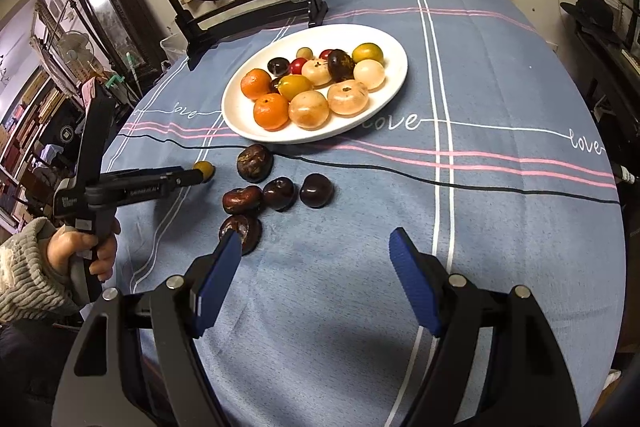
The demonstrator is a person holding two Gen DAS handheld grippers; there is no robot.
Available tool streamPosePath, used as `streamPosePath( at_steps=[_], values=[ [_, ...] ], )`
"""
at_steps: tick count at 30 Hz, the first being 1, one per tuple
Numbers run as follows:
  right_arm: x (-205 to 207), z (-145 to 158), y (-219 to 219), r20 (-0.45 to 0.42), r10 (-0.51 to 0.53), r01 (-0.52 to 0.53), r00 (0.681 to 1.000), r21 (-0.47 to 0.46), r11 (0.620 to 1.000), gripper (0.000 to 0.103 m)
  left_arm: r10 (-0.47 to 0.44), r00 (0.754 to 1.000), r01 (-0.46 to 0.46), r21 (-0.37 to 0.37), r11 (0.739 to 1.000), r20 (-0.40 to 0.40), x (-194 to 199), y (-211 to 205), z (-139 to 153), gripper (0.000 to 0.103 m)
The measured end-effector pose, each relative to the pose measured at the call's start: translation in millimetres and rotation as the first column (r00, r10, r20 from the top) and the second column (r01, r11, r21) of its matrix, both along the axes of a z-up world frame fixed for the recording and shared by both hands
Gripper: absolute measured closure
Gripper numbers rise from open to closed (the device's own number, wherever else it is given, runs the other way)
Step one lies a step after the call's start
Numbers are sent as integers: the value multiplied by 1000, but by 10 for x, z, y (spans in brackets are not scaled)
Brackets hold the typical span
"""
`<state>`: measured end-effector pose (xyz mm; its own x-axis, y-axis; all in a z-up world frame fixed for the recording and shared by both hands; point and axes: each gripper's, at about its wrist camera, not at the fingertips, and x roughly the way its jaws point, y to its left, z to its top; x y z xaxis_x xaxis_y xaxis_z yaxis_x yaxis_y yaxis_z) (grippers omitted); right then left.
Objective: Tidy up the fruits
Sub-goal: 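Grasp the small olive-yellow fruit on the cloth with the left tool, then grasp a dark mangosteen with the right tool while the left tool holds the yellow fruit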
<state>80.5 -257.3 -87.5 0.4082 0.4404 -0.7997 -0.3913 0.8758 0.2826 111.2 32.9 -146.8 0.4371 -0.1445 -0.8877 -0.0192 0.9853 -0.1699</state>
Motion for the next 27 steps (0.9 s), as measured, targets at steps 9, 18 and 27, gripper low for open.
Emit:
streamPosePath(
  at_steps=[9,18,27],
  values=[
    [10,-18,-12,-9,-5,5,1000,-3,1000,26,-30,999,30,9,1000,-26,176,-109,-113,66],
    [62,-130,43,-38,19,-20,999,-11,1000,26,-4,1000,4,-18,1000,5,-46,-12,-26,78],
    [322,-355,283,-20,115,-116,993,-26,993,31,22,1000,-22,-61,998,-7,-554,69,72,78]
  ],
)
